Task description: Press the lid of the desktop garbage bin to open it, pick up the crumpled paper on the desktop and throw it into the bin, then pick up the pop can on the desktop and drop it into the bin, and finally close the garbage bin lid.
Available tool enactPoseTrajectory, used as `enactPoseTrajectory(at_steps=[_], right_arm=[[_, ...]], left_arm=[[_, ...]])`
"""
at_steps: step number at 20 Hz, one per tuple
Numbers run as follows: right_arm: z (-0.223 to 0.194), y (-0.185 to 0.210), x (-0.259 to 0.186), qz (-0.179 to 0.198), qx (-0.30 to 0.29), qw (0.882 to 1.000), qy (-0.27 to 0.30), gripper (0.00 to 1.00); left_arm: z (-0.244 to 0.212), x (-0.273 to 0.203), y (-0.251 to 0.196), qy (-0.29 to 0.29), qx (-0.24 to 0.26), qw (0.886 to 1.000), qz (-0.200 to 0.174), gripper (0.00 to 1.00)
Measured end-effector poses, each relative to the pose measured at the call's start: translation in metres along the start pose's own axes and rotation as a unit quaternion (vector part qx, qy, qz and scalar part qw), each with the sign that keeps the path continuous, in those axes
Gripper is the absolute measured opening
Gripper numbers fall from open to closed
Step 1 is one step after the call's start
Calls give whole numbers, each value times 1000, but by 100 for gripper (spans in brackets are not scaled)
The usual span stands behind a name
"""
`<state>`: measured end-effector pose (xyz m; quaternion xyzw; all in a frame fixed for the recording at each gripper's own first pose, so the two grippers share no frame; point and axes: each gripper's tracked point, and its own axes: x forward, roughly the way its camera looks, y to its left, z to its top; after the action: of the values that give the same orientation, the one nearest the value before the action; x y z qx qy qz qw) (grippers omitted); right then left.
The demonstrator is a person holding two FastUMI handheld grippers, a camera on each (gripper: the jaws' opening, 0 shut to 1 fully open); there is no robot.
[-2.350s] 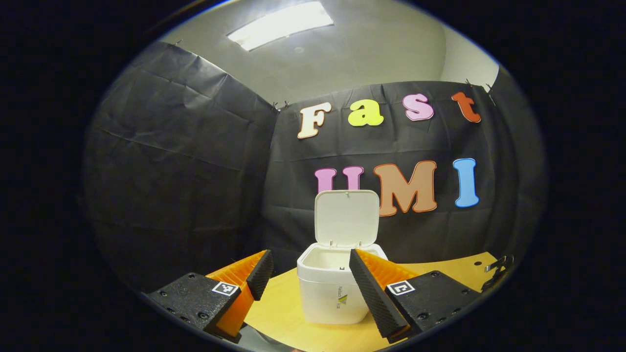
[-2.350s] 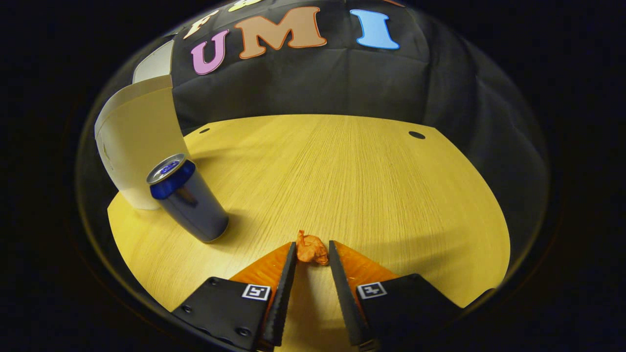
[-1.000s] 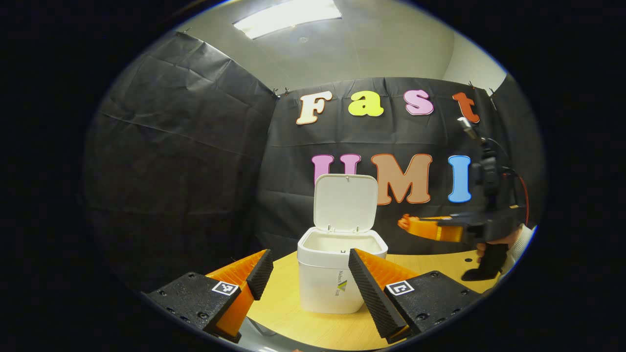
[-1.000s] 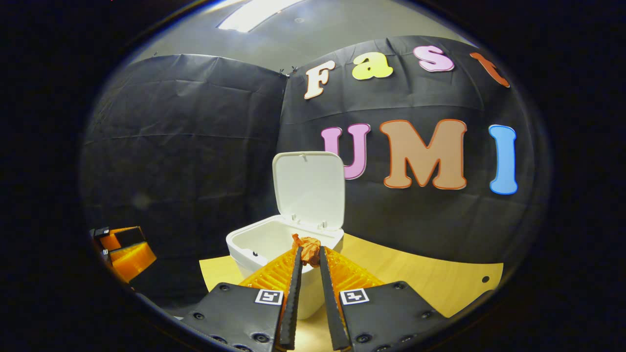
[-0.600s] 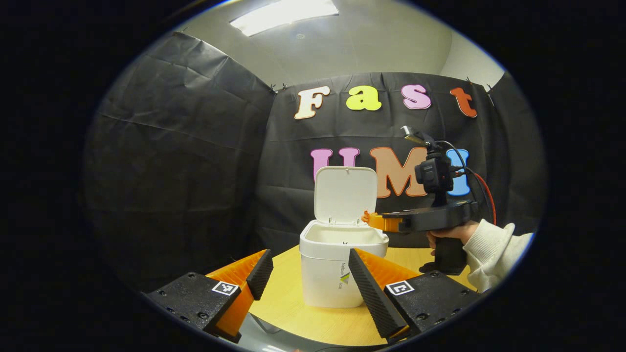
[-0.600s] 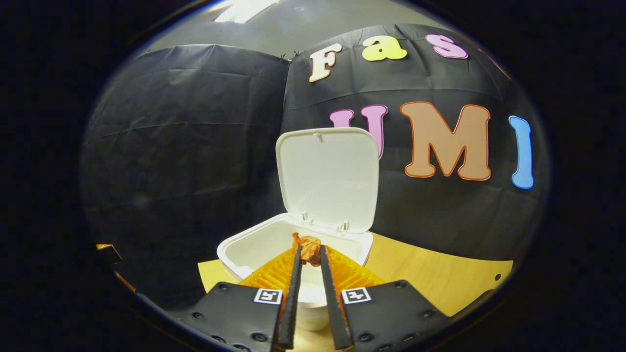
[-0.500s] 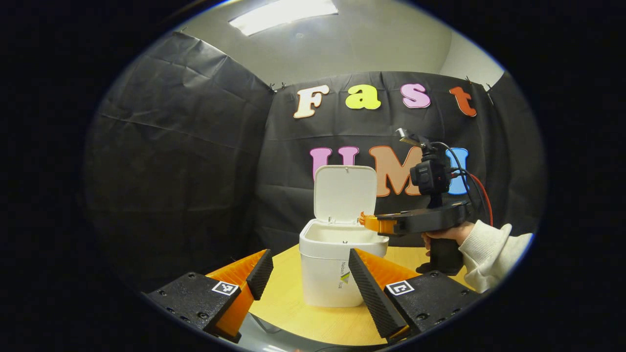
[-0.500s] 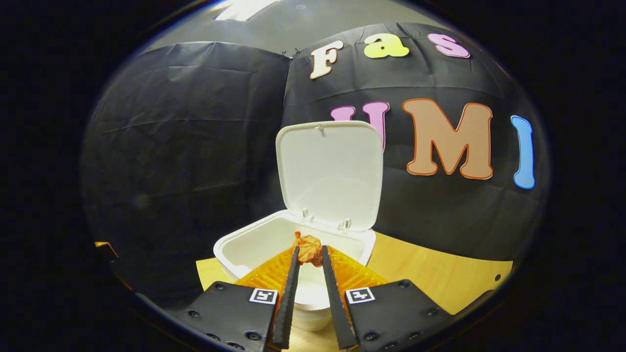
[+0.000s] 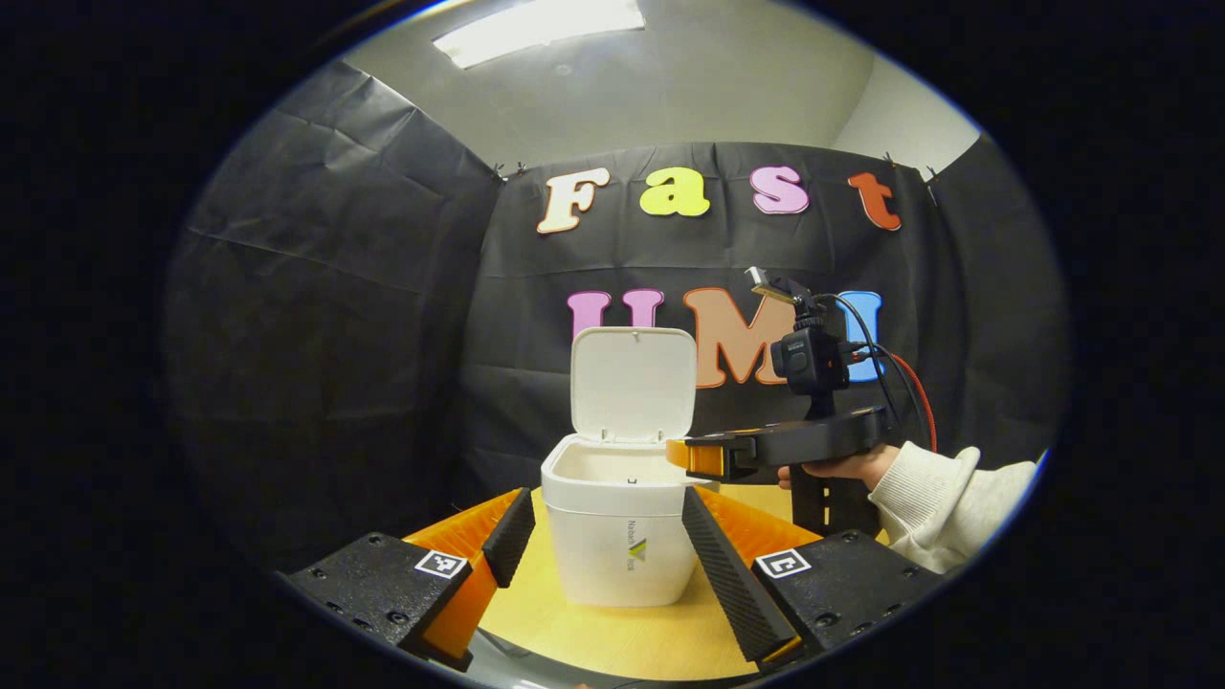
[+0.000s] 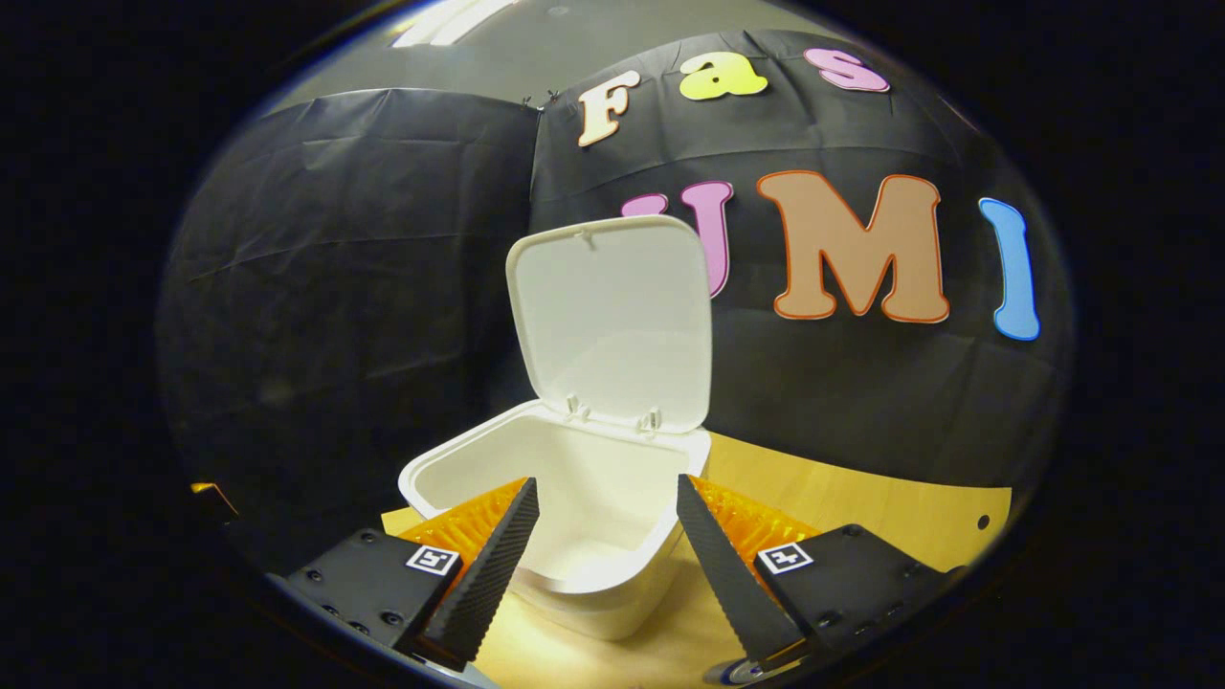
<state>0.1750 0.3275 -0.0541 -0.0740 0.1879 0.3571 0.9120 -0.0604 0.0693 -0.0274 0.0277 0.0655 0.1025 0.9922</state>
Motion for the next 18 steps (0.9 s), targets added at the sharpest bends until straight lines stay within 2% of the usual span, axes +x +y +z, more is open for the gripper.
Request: enactPoseTrajectory(at_steps=[4, 7, 12, 18], right_arm=[[13, -41, -51, -36, 13, 999, -28, 97], [19, -83, -107, -84, 28, 994, -57, 97], [10, -145, -204, -188, 35, 978, -80, 97], [3, -170, -271, -262, 57, 959, -90, 96]], left_arm=[[-8, 13, -30, 6, 4, 999, -47, 92], [-22, 21, -68, 13, 3, 995, -98, 93], [-63, 40, -151, 37, -14, 979, -202, 93], [-115, 74, -213, 63, -1, 965, -256, 94]])
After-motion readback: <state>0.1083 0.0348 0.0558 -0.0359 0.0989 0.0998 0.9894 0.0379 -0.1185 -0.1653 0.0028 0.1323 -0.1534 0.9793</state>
